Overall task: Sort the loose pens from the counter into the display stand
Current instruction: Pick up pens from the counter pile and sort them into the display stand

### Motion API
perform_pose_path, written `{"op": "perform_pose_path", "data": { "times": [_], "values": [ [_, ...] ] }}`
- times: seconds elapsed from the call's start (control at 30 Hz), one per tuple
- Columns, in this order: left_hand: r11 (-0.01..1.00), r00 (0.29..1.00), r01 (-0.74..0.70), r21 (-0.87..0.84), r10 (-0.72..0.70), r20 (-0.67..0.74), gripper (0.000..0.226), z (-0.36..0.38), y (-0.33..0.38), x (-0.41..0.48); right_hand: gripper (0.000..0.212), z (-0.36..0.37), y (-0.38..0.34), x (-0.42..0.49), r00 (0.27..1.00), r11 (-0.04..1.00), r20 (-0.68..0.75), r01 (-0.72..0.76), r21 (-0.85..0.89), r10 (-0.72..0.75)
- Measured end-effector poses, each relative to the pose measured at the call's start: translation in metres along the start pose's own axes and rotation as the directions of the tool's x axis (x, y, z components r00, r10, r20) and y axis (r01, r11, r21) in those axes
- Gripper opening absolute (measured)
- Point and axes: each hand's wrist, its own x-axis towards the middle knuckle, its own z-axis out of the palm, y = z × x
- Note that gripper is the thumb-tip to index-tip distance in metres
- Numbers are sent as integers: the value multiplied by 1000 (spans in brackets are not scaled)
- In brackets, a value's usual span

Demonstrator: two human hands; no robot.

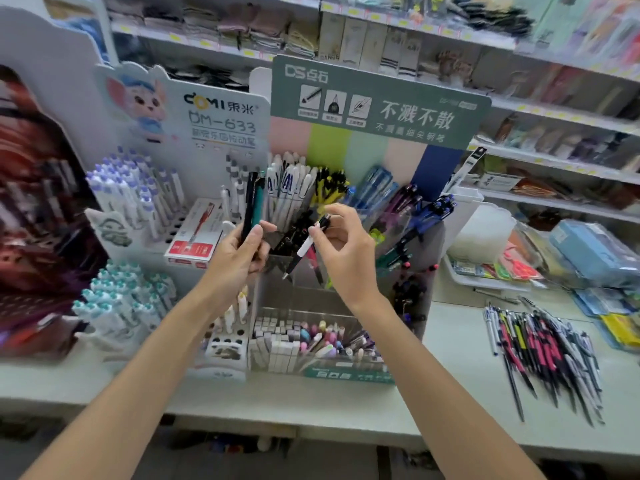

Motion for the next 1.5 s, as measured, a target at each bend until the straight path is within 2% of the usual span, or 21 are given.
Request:
{"op": "perform_pose_path", "data": {
  "times": [0.2,0.37,0.43,0.53,0.6,0.7,0.77,0.83,0.9,0.97,1.07,1.13,1.2,1.27,1.37,1.43,1.5],
  "values": [
    [998,998,59,-8,-59,-10,27,-27,-10,-27,33,47,25,-48,991,991,131,-10,-134,28],
    [994,994,105,-10,-105,21,23,-39,-16,-39,31,76,42,-77,973,959,227,101,-264,-40],
    [994,993,114,0,-113,29,23,-41,-16,-39,31,82,46,-82,967,958,256,78,-277,-5],
    [992,991,120,25,-121,52,25,-40,-15,-38,39,85,49,-80,921,963,356,-60,-263,155],
    [992,989,123,36,-126,76,26,-38,-14,-36,46,81,49,-79,893,960,417,-56,-275,172],
    [990,986,131,42,-135,102,27,-31,-12,-31,45,61,39,-70,953,962,296,16,-273,68],
    [990,981,135,35,-139,134,28,-24,-11,-26,35,41,24,-52,989,981,138,-30,-192,57],
    [989,973,146,35,-149,174,29,-14,-10,-22,27,19,6,-26,995,994,18,-94,-54,95],
    [987,964,158,41,-163,212,31,-1,-7,-18,26,1,-12,-3,987,982,14,-163,95,163],
    [988,952,150,45,-156,264,33,16,-4,-14,36,-11,-24,11,976,964,98,-208,168,193],
    [990,927,132,47,-140,349,33,41,-4,-7,46,-23,-26,17,969,981,195,-174,85,155],
    [990,922,119,72,-137,362,34,56,-6,-1,45,-33,-20,19,974,984,169,-164,67,151],
    [989,939,109,104,-136,315,33,69,-8,6,44,-48,-12,20,982,979,78,-179,101,171],
    [988,956,122,95,-143,256,31,81,-11,13,43,-69,-2,22,973,970,-99,-195,148,211],
    [965,938,254,-62,-231,257,34,92,-14,20,42,-104,21,28,912,976,-348,-206,72,218],
    [941,928,305,-149,-258,268,29,95,-15,24,40,-119,36,27,907,972,-377,-225,-64,185],
    [951,942,264,-163,-218,255,26,98,-19,26,38,-123,49,24,922,955,-330,-261,-140,204]
  ]
}}
